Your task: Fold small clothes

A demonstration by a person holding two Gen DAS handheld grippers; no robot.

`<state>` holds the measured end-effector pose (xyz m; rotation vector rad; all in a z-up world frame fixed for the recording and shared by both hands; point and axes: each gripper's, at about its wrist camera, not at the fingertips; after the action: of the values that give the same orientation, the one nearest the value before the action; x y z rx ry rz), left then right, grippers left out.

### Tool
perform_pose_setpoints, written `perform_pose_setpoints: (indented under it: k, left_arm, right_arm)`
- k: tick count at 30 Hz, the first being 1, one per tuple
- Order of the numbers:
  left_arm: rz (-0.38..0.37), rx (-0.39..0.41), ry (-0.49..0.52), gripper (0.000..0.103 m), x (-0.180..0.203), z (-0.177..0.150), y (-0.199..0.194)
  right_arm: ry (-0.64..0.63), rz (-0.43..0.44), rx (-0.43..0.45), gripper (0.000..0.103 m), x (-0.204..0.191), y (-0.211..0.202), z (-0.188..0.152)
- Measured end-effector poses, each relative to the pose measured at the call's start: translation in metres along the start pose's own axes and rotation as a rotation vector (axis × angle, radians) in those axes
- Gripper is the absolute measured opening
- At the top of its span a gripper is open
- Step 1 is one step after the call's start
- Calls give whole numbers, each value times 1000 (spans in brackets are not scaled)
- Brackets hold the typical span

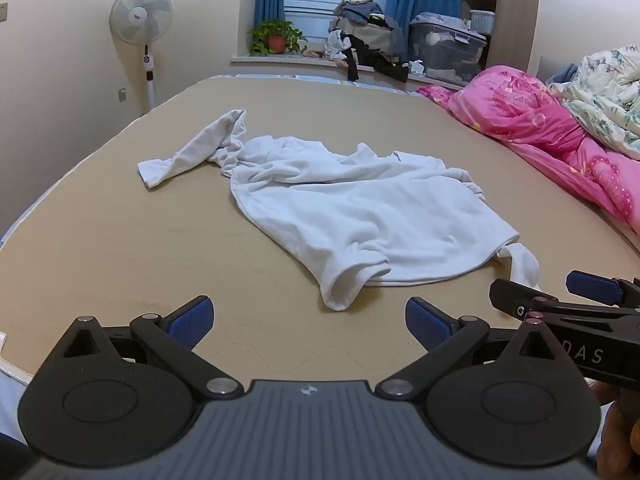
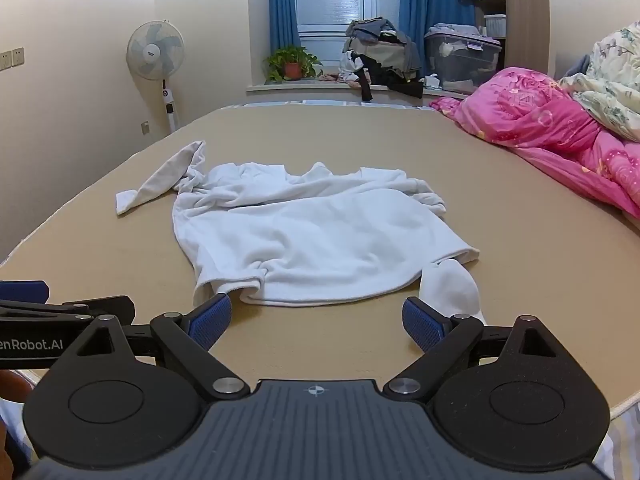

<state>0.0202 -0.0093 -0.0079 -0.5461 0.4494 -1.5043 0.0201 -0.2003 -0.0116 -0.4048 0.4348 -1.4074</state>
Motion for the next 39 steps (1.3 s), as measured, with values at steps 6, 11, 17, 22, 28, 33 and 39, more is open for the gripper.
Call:
perform_pose_setpoints:
  k: [6,11,17,22,28,33,39]
  left_arm:
    - [1,0,0,102,1,-1,1]
    - [1,0,0,102,2,-2,1]
    - [0,-1,0,102,2,-3,3]
    - [1,0,0,102,1,-2,2]
    - [0,0,0,102,1,-2,3]
    - [1,1,0,102,1,-2,2]
    - [4,7,-4,95,-1,-2,3]
  right_arm:
    - [-3,-5,1,93,-2,1,1]
    - [0,-2,-2,93,1,-4,1]
    - [-1,-3,-2,93,-1,0,2]
    - [-2,-3,-2,93,-1,0,1]
    - [-2,-3,-2,93,-1,-1,2]
    - [-1,-2,-3,92,0,1,0]
    - [14,-3,2,83,2,-1,5]
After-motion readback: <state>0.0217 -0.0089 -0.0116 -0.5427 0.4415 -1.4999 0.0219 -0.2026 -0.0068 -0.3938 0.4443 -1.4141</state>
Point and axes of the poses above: each gripper's, at about its wrist camera, not at the fingertips, and y roughly the way its jaws point, x to its right, z to its top, and after that the axes turned 2 degrees about x, right-handed
